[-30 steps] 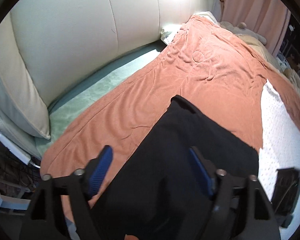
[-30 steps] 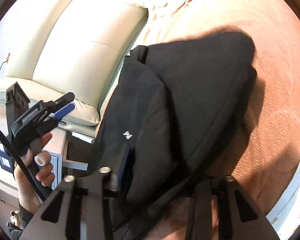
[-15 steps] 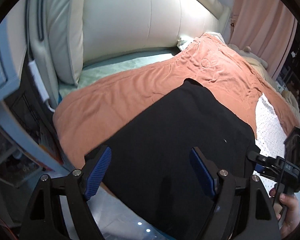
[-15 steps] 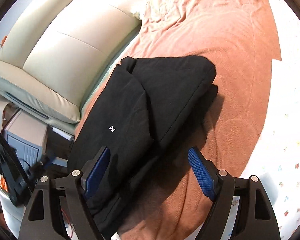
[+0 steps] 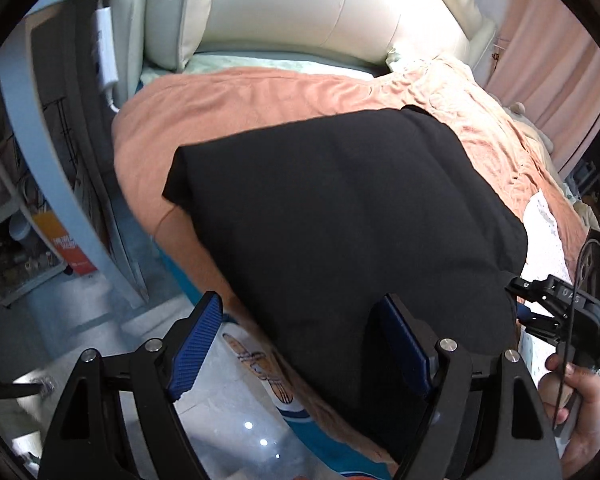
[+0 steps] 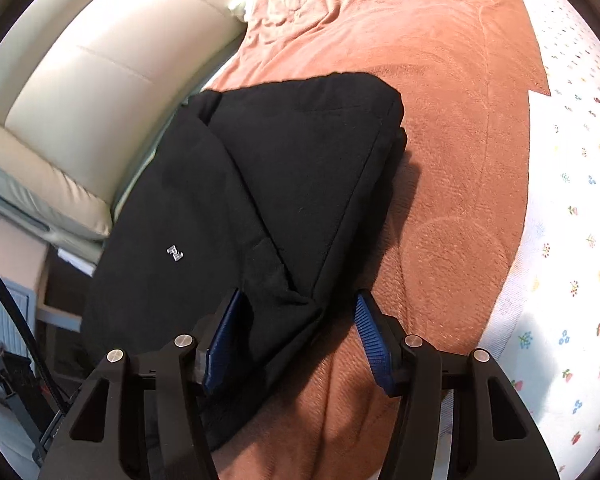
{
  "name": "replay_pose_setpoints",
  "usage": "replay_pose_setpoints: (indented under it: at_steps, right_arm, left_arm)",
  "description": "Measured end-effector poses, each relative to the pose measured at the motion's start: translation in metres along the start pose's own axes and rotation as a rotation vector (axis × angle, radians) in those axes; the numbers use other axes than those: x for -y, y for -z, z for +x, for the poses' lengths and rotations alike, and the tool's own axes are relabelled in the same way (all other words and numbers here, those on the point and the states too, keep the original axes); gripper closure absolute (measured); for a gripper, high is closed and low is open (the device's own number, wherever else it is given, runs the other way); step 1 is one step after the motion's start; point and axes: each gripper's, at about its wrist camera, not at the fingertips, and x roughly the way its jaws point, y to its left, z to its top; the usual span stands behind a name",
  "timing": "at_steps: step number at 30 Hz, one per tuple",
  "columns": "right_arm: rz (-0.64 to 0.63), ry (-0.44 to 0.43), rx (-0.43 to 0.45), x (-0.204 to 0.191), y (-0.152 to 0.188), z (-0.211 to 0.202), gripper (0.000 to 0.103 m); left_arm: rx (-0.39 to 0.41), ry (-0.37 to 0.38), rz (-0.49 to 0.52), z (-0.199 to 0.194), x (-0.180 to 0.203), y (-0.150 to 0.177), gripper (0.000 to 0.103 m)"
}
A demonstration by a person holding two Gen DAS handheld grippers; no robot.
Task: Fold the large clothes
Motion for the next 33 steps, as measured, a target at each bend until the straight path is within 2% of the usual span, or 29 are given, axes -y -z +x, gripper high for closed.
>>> replay_pose_setpoints:
  at_steps: [3,7,11,12,14,15,17,18,19,20,21,23,33]
  right_arm:
    - [-0.021,0.037,-0.020,-0.004,-0.005,-0.006,0.048]
    - [-0.075,0.085,0.003,-0.014,0.000,-0.029,0.048]
    - [-0.104,0.106,0.024,-0.019,0.009,-0.055,0.048]
    - [-0.104,0.111,0.039,-0.018,0.013,-0.065,0.046]
    - [-0.100,0.124,0.073,-0.013,0.020,-0.085,0.028]
    - [-0.101,0.122,0.093,-0.011,0.024,-0.095,0.015]
    - [-0.108,0.147,0.139,-0.006,0.031,-0.117,0.013]
    - [-0.112,0.167,0.154,-0.004,0.034,-0.128,0.012]
    - [-0.113,0.181,0.162,-0.001,0.036,-0.138,0.012]
    - [-0.109,0.190,0.172,0.003,0.039,-0.150,0.012]
    - [-0.103,0.199,0.181,0.007,0.042,-0.161,0.010]
    - [-0.091,0.212,0.208,0.012,0.048,-0.185,0.000]
    - [-0.085,0.284,0.357,0.021,0.092,-0.290,0.000]
  left_arm:
    - [0.001,-0.031,0.000,-0.009,0.004,-0.001,0.022]
    - [0.015,-0.047,0.035,-0.027,0.020,-0.002,0.022]
    - [0.040,-0.020,0.036,-0.046,0.034,-0.005,0.022]
    - [0.045,-0.013,0.043,-0.052,0.041,-0.007,0.022]
    - [0.058,-0.003,0.077,-0.064,0.056,-0.009,0.022]
    - [0.065,0.002,0.088,-0.069,0.062,-0.008,0.022]
    - [0.087,0.024,0.108,-0.084,0.074,-0.009,0.021]
    - [0.099,0.035,0.118,-0.092,0.080,-0.009,0.016]
    - [0.109,0.047,0.129,-0.100,0.085,-0.009,0.005]
    - [0.119,0.062,0.140,-0.108,0.091,-0.008,0.000]
    - [0.129,0.074,0.149,-0.114,0.095,-0.007,0.000]
    - [0.139,0.086,0.178,-0.126,0.106,-0.005,0.000]
    - [0.180,0.176,0.287,-0.179,0.147,0.022,0.000]
